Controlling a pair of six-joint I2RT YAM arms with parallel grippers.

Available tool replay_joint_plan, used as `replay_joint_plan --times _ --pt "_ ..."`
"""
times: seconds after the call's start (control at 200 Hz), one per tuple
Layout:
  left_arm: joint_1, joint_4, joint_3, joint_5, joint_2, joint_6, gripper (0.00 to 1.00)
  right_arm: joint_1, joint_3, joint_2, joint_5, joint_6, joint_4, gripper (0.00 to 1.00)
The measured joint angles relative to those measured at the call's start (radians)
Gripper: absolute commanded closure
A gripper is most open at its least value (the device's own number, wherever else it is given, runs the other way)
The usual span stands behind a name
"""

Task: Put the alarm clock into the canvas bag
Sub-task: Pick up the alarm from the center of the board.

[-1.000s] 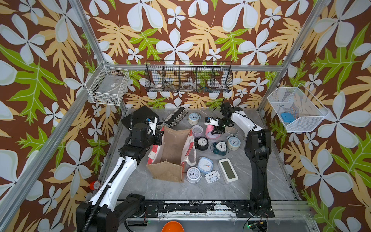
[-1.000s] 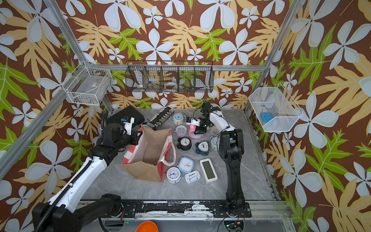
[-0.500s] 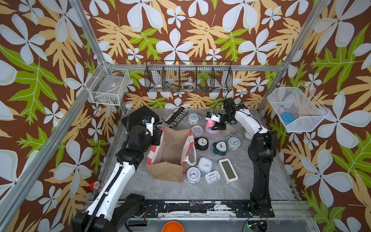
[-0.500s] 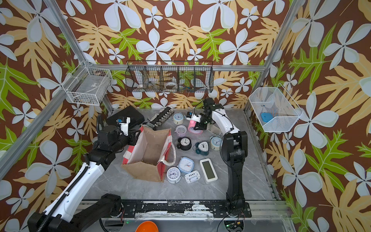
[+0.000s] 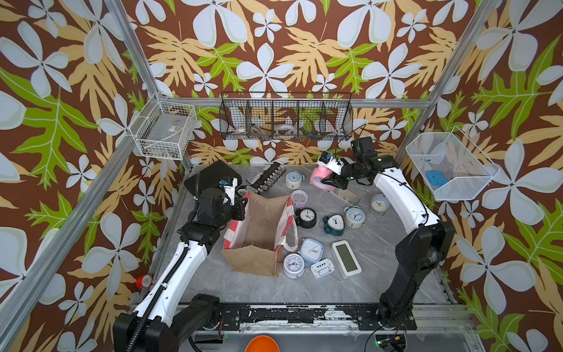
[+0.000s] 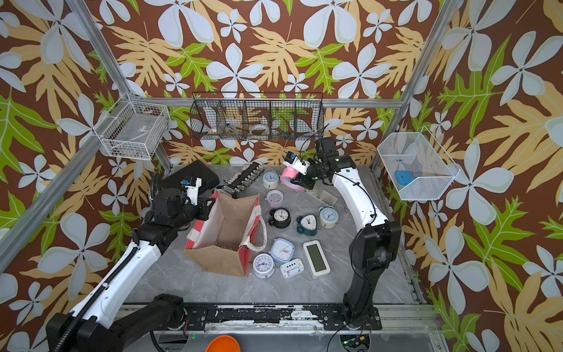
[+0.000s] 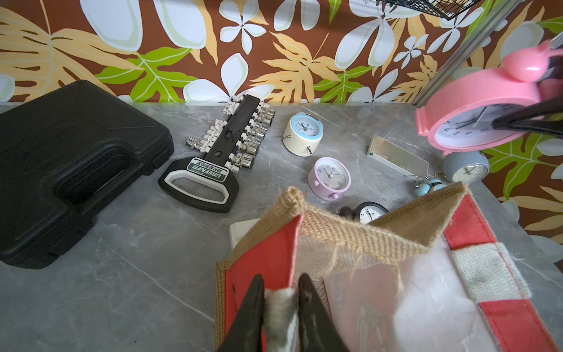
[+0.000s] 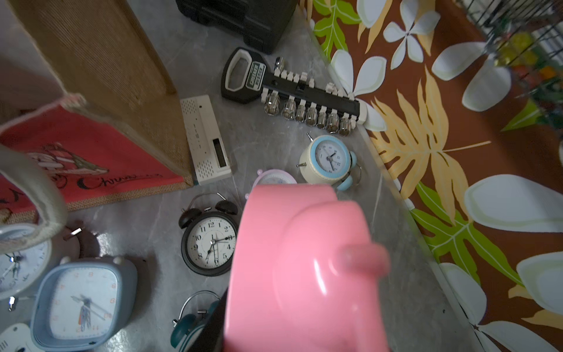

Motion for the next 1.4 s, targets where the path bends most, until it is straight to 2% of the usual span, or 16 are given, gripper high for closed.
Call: replay_joint_plan --times 0.09,0.215,0.38,0.651,0.781,0.876,1.081,1.401 --pt "0.000 -0.003 0.000 0.000 -0.005 0.000 0.92 0.044 -0.029 -0.053 0.002 0.085 0.041 0.80" --pt "0.000 -0.006 0.000 -0.002 -0.006 0.000 0.96 0.132 -0.076 -0.117 0.013 0.226 0.103 0.87" --pt "0.000 -0.013 0.000 -0.008 -0.005 -0.005 0.99 0.250 -0.156 -0.192 0.102 0.478 0.204 0.90" --pt "0.000 -0.021 0.006 -0.024 0.007 -0.016 1.00 0.468 -0.209 -0.232 0.275 0.885 0.293 0.91" --pt "0.000 -0.021 0.006 -0.026 0.010 -0.019 1.00 0.579 -0.162 -0.202 0.344 1.041 0.291 0.93" --pt "0.000 -0.021 0.006 -0.026 0.011 -0.020 1.00 0.624 -0.150 -0.186 0.410 1.147 0.298 0.90" --pt "0.000 -0.022 0.008 -0.026 0.011 -0.023 1.00 0.717 -0.169 -0.117 0.544 1.376 0.342 0.91" --pt "0.000 -0.025 0.008 -0.025 0.003 -0.023 1.00 0.795 -0.163 0.020 0.689 1.595 0.382 0.91"
